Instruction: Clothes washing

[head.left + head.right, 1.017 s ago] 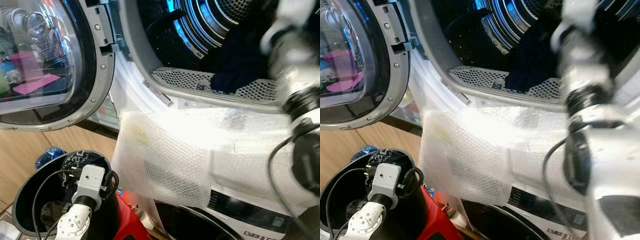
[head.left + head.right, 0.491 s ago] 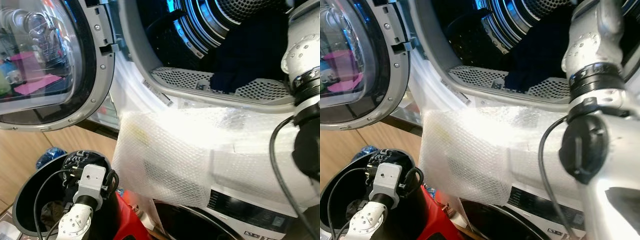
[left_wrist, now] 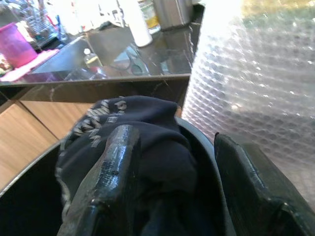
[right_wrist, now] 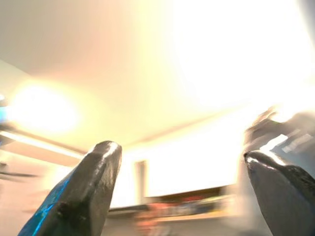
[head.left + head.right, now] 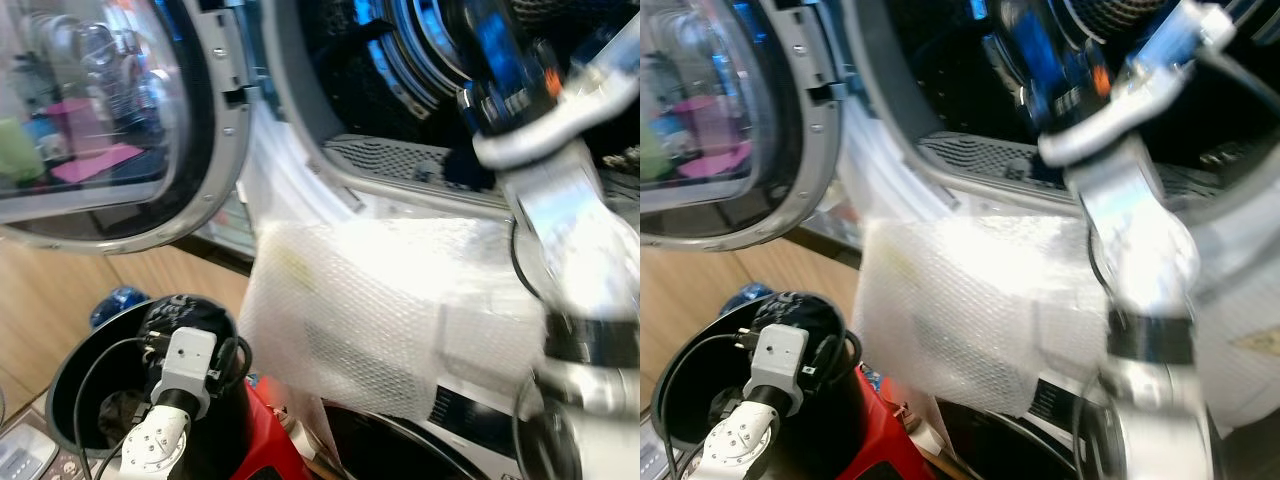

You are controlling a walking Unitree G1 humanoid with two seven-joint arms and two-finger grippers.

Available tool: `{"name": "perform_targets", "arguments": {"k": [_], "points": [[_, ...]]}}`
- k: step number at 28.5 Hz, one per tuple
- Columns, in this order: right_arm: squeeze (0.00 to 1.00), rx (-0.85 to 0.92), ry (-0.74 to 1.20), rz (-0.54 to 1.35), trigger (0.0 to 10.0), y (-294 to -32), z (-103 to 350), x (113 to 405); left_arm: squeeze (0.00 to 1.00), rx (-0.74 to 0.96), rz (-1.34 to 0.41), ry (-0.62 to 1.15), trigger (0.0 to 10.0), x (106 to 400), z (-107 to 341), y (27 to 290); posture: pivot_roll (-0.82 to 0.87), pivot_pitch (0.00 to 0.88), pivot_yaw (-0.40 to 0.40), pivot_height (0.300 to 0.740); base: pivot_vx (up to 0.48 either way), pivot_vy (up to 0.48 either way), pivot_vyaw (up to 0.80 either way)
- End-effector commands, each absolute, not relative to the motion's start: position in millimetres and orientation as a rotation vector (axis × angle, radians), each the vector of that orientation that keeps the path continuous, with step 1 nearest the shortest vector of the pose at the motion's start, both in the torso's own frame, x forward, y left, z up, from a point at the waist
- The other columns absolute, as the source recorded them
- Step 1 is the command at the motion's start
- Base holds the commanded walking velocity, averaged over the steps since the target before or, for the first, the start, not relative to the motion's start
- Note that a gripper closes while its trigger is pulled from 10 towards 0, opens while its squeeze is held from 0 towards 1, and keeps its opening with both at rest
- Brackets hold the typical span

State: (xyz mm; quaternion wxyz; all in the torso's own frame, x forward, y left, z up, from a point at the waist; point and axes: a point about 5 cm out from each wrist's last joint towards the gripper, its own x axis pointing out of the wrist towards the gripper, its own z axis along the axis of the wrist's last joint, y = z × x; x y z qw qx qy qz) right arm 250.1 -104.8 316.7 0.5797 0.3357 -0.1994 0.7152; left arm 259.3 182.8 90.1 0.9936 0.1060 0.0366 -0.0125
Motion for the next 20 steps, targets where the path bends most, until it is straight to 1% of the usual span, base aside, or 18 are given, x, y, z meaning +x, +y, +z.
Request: {"name": "perform_targets", "arguments": {"k": [1,2,3,4,5,6,8,9,10,11,13,14,15,16,17,18,19,20], "points": [[0.00,0.807,-0.449,1.787,10.0,-98,314,231,0.00,0.222,-0.018,0.064,10.0,257,92,187,0.02,0.000,0.103,0.740,0.000,0.000,0.00],[0.00,0.830,-0.426,1.802,10.0,-98,305,224,0.00,0.220,-0.016,0.063,10.0,257,92,188,0.02,0.000,0.104,0.740,0.000,0.000,0.00],[0.00,0.830,-0.426,1.802,10.0,-98,305,224,0.00,0.220,-0.016,0.063,10.0,257,92,188,0.02,0.000,0.104,0.740,0.000,0.000,0.00],[0.00,0.809,-0.343,1.809,10.0,-93,286,214,0.00,0.219,-0.014,0.061,10.0,257,93,188,0.01,0.000,0.106,0.740,0.000,0.000,0.00],[0.00,0.793,-0.126,1.771,10.0,-83,240,201,0.00,0.214,-0.015,0.048,10.0,257,95,187,0.01,0.000,0.103,0.740,0.000,0.000,0.00],[0.00,0.749,-0.027,1.726,10.0,-79,215,199,0.00,0.214,-0.013,0.040,10.0,257,96,187,0.02,0.000,0.102,0.740,0.000,0.000,0.00],[0.00,0.696,0.058,1.684,10.0,-78,193,196,0.00,0.215,-0.012,0.033,10.0,258,97,187,0.02,0.000,0.101,0.740,0.000,0.000,0.00],[0.00,0.660,0.168,1.589,10.0,-81,166,200,0.00,0.210,-0.001,0.026,10.0,259,99,188,0.01,0.000,0.097,0.740,0.000,0.000,0.00],[0.00,0.651,0.269,1.440,10.0,-88,132,208,0.00,0.204,0.009,0.021,10.0,260,100,188,0.02,0.000,0.095,0.740,0.000,0.000,0.00],[0.00,0.636,0.344,1.342,10.0,-94,107,211,0.00,0.201,0.017,0.017,10.0,260,100,189,0.02,0.000,0.092,0.740,0.000,0.000,0.00],[0.00,0.634,0.465,0.961,10.0,-118,49,229,0.00,0.204,0.036,0.007,10.0,260,102,192,0.03,0.000,0.087,0.740,0.000,0.000,0.00],[0.00,0.634,0.465,0.961,10.0,-118,49,229,0.00,0.204,0.036,0.007,10.0,260,102,192,0.03,0.000,0.087,0.740,0.000,0.000,0.00],[0.00,0.669,0.522,0.670,10.0,-142,13,237,0.00,0.204,0.061,-0.003,10.0,259,105,196,0.04,0.000,0.087,0.740,0.000,0.000,0.00],[0.00,0.665,0.551,0.534,10.0,-153,-1,238,0.00,0.206,0.072,-0.008,10.0,259,106,198,0.04,0.000,0.088,0.740,0.000,0.000,0.00],[0.00,0.665,0.551,0.534,10.0,-153,-1,238,0.00,0.206,0.072,-0.008,10.0,259,106,198,0.04,0.000,0.088,0.740,0.000,0.000,0.00],[0.00,0.673,0.581,0.396,10.0,-163,-14,237,0.00,0.204,0.082,-0.015,10.0,259,108,200,0.04,0.000,0.090,0.740,0.000,0.000,0.00],[0.00,0.673,0.581,0.396,10.0,-163,-14,237,0.00,0.204,0.082,-0.015,10.0,259,108,200,0.04,0.000,0.090,0.740,0.000,0.000,0.00],[0.00,0.637,0.633,0.229,10.0,-175,-29,231,0.00,0.208,0.086,-0.025,10.0,259,111,201,0.04,0.000,0.096,0.740,0.000,0.000,0.00]]}}
